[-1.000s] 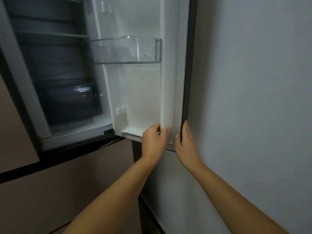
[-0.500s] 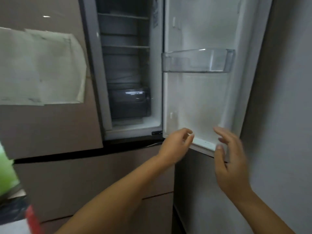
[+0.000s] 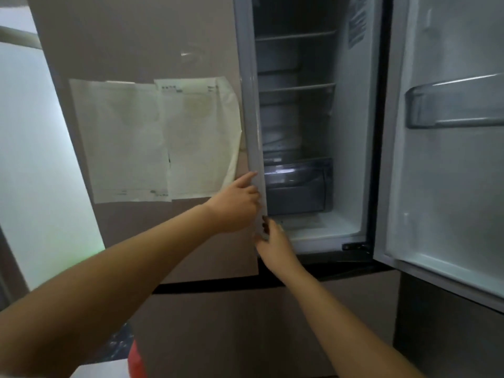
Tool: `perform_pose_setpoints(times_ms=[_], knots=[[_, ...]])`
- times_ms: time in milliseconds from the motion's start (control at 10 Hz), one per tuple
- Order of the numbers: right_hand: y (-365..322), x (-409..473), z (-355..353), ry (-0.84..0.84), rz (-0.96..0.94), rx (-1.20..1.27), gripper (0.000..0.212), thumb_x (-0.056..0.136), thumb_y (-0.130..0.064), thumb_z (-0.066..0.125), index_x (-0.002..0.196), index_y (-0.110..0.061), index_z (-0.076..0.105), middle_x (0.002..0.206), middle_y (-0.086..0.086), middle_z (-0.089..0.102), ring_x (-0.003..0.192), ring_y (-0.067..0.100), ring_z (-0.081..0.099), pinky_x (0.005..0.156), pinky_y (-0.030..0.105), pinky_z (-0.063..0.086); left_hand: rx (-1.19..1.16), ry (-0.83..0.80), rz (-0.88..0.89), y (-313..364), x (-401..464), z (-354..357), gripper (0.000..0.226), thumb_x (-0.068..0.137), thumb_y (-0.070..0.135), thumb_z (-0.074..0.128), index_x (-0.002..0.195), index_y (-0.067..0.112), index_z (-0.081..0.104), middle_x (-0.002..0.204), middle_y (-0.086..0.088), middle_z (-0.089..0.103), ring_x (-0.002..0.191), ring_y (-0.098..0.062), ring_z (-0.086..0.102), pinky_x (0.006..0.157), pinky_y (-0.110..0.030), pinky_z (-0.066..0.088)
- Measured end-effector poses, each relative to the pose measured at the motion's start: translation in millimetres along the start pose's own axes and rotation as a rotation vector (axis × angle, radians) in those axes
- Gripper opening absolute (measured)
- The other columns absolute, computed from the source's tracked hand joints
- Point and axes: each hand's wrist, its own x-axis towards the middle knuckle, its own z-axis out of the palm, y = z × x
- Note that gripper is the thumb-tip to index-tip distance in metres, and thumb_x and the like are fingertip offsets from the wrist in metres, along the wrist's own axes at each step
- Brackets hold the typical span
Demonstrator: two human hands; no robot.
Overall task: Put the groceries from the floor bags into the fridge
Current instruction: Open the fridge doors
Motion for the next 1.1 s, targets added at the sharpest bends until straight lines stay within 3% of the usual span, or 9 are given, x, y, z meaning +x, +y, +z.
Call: perform_pose_setpoints(times_ms=[100,300,400,500,700,800,900,1000,1100], knots=[[6.3,17.8,19.6,0.063,-0.079,0.021,0.034,0.091,-0.031,0.056,0.120,-0.013,0.053,0.117,0.011,0.056,0.101,0.023,0.060,0.085,0.038,0.052,0.082,-0.154,0.071,-4.1,14.9,3.8,0.026,0.092,0.024,0.045,0.105,0.018,0.067,0.115,-0.003,0.063,0.117,-0.024,0.050,0.117,-0.048,0.017],[9.3,17.9,26.0,0.050,-0.113,0.184,0.030,0.092,-0.032,0.057,0.116,-0.015,0.055,0.111,0.004,0.063,0.100,0.015,0.062,0.075,0.022,0.047,0.171,-0.030,0.169,-14.0,14.9,11.1,0.023,0.086,0.031,0.050,0.081,0.021,0.071,0.083,0.003,0.067,0.085,-0.018,0.058,0.089,-0.032,0.038],[21.2,-1.0,38.0,0.177,0.151,0.369,0.039,0.096,-0.034,0.049,0.130,-0.015,0.048,0.124,-0.005,0.054,0.118,0.012,0.051,0.092,0.024,0.040,0.206,0.059,0.185,-17.8,9.7,20.2,0.019,0.074,0.036,0.066,0.060,0.024,0.069,0.063,0.006,0.064,0.067,-0.016,0.059,0.081,-0.030,0.044],[36.7,-19.5,52.0,0.176,0.515,0.701,0.028,0.100,-0.027,0.040,0.120,-0.014,0.056,0.119,0.005,0.060,0.106,0.021,0.056,0.094,0.035,0.043,0.211,0.143,0.167,-12.5,7.4,27.7,0.020,0.074,0.037,0.069,0.063,0.021,0.070,0.067,0.003,0.065,0.070,-0.018,0.062,0.083,-0.032,0.048],[37.5,0.3,43.2,0.248,0.808,1.113,0.021,0.098,-0.019,0.041,0.107,-0.006,0.056,0.112,0.015,0.059,0.096,0.028,0.058,0.078,0.038,0.045,-0.140,0.389,0.022,9.0,-19.1,28.0,0.009,0.079,0.022,0.066,0.083,0.016,0.072,0.090,-0.003,0.070,0.092,-0.024,0.065,0.096,-0.040,0.049],[29.0,-6.7,44.2,0.250,0.837,1.283,0.035,0.101,-0.015,0.037,0.131,0.000,0.046,0.131,0.019,0.051,0.119,0.033,0.052,0.096,0.040,0.042,-0.773,0.394,-0.483,72.2,-71.2,46.5,0.019,0.089,0.018,0.048,0.083,0.012,0.064,0.086,-0.002,0.063,0.079,-0.017,0.059,0.066,-0.030,0.050],[21.6,-8.0,51.3,0.133,0.893,1.314,0.043,0.103,-0.021,0.031,0.138,0.002,0.039,0.145,0.017,0.042,0.136,0.032,0.038,0.114,0.041,0.028,-1.860,0.137,-1.425,130.0,-100.2,65.8,0.019,0.098,0.019,0.042,0.097,0.008,0.059,0.097,-0.011,0.067,0.075,-0.014,0.059,0.064,-0.028,0.046],[19.0,-8.1,52.7,0.047,0.918,1.276,0.045,0.102,-0.028,0.031,0.137,-0.003,0.043,0.147,0.015,0.040,0.138,0.030,0.034,0.115,0.043,0.028,-2.626,0.213,-1.726,129.8,-90.4,80.5,0.034,0.098,0.027,0.042,0.126,0.008,0.050,0.124,-0.015,0.057,0.111,-0.024,0.058,0.093,-0.034,0.046],[19.0,-14.5,52.3,0.043,0.858,1.261,0.040,0.101,-0.024,0.035,0.134,-0.004,0.046,0.145,0.015,0.043,0.135,0.030,0.039,0.114,0.044,0.030,-2.871,0.645,-1.778,123.0,-75.1,73.7,0.047,0.096,0.036,0.043,0.138,0.014,0.042,0.143,-0.009,0.044,0.133,-0.024,0.042,0.111,-0.038,0.032]])
